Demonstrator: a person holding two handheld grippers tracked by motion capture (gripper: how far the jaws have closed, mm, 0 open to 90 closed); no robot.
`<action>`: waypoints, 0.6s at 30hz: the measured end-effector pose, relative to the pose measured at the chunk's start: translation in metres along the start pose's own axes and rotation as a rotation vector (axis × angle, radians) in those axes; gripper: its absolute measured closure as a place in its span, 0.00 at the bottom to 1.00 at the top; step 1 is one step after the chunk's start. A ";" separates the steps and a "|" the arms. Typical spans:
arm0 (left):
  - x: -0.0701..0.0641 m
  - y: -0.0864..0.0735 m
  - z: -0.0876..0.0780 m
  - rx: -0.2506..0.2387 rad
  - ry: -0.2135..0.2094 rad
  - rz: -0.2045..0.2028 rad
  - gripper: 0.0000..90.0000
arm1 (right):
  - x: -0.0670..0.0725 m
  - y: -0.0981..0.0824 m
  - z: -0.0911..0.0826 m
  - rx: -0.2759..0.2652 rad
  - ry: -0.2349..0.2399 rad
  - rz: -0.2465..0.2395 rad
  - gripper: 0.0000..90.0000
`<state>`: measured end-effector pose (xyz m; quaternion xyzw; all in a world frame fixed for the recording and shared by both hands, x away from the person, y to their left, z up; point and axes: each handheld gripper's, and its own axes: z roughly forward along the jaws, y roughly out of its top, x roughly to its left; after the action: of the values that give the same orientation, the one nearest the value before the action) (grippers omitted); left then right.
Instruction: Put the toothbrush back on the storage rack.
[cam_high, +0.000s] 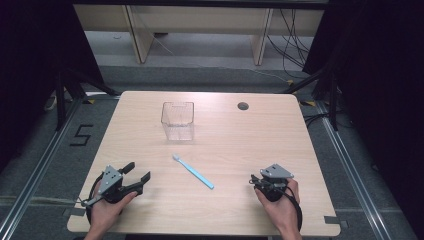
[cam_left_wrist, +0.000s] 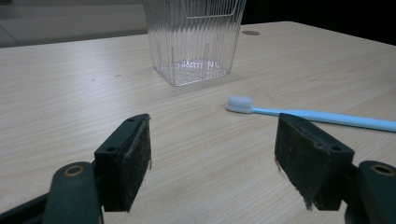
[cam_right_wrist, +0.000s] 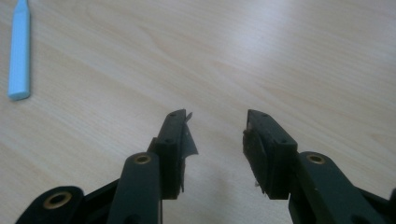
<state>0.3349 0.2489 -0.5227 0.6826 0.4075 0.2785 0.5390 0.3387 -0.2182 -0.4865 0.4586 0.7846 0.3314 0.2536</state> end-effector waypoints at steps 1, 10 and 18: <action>0.000 0.000 0.001 -0.004 -0.007 0.000 0.30 | 0.000 0.002 0.001 0.018 0.010 -0.003 0.66; -0.003 0.006 0.002 0.056 -0.008 -0.004 0.30 | 0.004 0.036 0.015 0.318 0.106 -0.023 0.67; -0.004 0.006 0.006 0.079 -0.030 0.013 0.30 | 0.013 0.055 0.027 0.524 0.171 -0.076 0.66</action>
<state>0.3391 0.2423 -0.5186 0.7101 0.4056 0.2551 0.5160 0.3816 -0.1789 -0.4637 0.4493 0.8786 0.1452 0.0713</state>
